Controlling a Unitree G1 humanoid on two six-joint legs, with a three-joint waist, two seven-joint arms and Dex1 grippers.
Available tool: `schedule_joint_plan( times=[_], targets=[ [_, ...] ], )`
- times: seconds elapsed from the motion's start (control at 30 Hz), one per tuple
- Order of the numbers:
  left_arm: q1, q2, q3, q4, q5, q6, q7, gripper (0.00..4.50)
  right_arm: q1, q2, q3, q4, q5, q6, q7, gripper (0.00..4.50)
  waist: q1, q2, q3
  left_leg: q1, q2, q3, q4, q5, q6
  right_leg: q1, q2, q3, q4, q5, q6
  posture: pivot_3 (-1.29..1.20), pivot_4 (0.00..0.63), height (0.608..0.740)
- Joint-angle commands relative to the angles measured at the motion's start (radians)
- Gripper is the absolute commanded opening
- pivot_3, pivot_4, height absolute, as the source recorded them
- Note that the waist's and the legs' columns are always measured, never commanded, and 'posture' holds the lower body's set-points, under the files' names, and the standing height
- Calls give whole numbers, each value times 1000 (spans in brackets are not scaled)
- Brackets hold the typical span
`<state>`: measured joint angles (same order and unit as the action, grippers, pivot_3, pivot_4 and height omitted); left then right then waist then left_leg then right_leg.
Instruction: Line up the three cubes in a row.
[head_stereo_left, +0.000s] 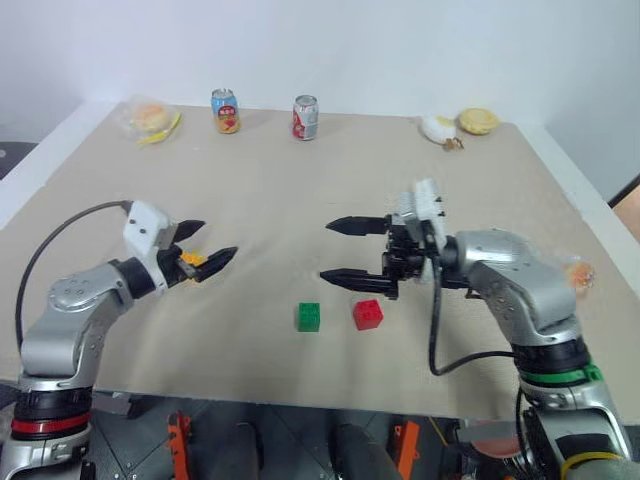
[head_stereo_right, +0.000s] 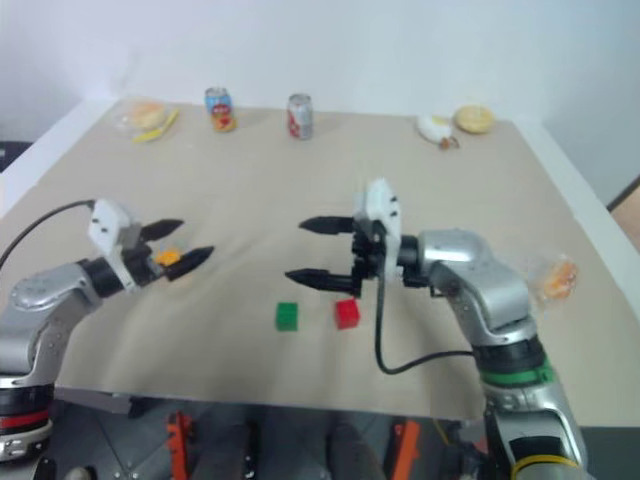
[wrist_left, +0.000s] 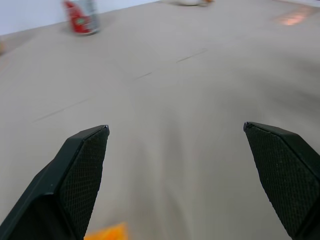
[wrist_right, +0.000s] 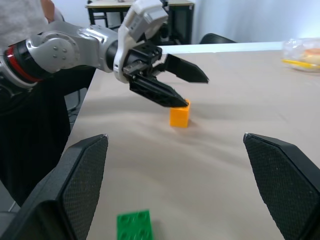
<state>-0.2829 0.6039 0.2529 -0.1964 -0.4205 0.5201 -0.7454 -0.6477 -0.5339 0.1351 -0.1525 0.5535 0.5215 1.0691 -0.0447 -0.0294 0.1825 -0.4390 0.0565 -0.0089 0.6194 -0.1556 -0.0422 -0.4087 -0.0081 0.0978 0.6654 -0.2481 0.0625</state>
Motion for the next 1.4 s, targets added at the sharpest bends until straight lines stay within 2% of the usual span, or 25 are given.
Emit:
schedule_joint_plan(
  times=[0.03,0.23,0.63,0.73,0.83,0.87,0.93,0.97,1.07,1.2,1.4],
  targets=[
    [20,26,37,17,9,-26,17,4457,-52,24,12,46,-36,-60,22,4500,0,0,0,0,0,0,0,0,0,0,0,0,0,0,0,0,150,733],
    [82,40,-9,96,77,-55,32,4457,-80,56,23,80,-65,-86,40,4500,-1,0,0,0,1,1,-2,0,0,-1,1,0,0,0,0,0,150,733],
    [12,7,-88,248,145,-125,49,4457,-63,41,6,52,-69,-71,33,4500,-1,0,0,0,2,1,-2,0,0,-1,1,-2,0,0,-3,0,150,733],
    [4,0,-97,259,146,-140,48,3650,-60,38,4,43,-65,-65,28,4500,-1,0,0,0,2,1,-2,0,0,-2,1,-1,0,1,-1,0,150,733],
    [0,-4,-100,264,146,-144,46,2565,-60,37,3,40,-65,-62,26,4500,-1,0,0,0,3,1,-2,0,0,-2,1,-2,0,1,0,0,150,733],
    [-1,-4,-100,265,147,-145,46,2332,-59,36,2,40,-65,-62,25,4500,-1,0,0,0,3,1,-2,0,0,-2,1,-2,0,1,0,0,150,733],
    [-4,-5,-100,269,148,-147,46,1536,-59,35,1,38,-64,-61,23,4500,-1,0,0,0,3,1,-2,0,0,-2,1,-2,0,2,0,0,150,733],
    [-8,-6,-101,272,148,-148,46,1351,-59,34,0,37,-63,-60,22,4500,-1,0,0,0,3,1,-2,0,0,-2,1,-1,0,2,0,0,150,733],
    [-19,-3,-114,256,140,-168,9,1372,-58,26,-9,29,-54,-52,22,4500,-1,0,0,0,3,1,-2,0,0,-2,1,-1,0,2,0,0,150,733],
    [-7,23,-187,135,44,-188,-218,1372,-13,-33,-55,-36,-4,-6,44,4500,2,0,0,-1,2,1,-2,0,0,-2,1,-2,0,1,-1,0,150,733],
    [-32,99,-336,141,76,-308,-494,1372,135,-172,-121,-194,74,81,65,4500,0,0,0,-1,2,2,-2,-2,-3,-2,0,0,0,-3,-5,0,150,733]
  ],
)
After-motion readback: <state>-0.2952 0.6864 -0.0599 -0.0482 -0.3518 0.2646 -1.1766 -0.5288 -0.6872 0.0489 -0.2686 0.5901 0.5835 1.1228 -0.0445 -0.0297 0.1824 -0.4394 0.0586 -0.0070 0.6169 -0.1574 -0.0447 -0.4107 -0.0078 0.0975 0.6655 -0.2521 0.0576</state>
